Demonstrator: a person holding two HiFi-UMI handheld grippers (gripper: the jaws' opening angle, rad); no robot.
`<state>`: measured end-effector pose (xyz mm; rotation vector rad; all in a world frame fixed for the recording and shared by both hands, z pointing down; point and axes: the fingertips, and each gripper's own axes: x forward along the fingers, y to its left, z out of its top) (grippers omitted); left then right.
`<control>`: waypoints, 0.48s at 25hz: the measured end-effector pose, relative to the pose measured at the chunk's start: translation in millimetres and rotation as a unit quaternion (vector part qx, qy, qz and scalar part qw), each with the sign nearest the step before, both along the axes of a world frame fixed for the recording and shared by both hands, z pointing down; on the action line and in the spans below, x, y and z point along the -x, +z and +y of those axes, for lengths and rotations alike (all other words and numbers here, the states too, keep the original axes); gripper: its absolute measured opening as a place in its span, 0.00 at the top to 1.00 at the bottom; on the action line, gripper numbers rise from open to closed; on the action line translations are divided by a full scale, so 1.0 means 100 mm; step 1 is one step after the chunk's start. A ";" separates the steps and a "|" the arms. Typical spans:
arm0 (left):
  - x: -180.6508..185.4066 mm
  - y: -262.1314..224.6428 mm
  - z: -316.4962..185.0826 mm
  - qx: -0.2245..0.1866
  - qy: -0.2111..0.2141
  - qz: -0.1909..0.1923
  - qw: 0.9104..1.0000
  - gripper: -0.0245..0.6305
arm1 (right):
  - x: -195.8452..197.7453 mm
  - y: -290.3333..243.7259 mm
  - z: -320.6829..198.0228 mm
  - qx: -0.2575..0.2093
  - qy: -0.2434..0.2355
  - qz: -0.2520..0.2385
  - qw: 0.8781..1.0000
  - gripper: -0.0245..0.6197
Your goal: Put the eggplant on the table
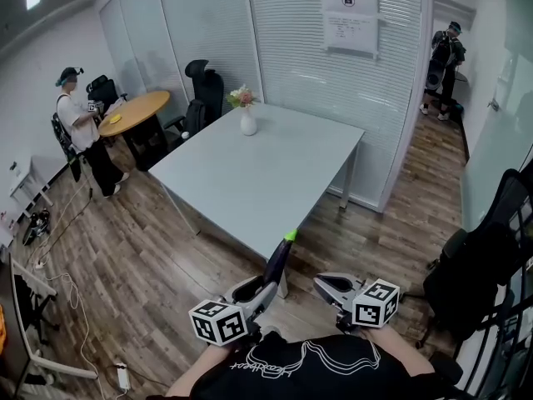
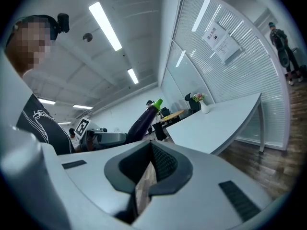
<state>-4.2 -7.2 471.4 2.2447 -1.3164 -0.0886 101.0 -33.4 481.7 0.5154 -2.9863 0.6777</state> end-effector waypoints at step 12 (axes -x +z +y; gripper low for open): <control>0.57 0.03 -0.97 -0.003 0.027 0.007 1.000 0.68 | 0.56 0.02 -0.90 0.002 0.026 0.008 1.000 0.95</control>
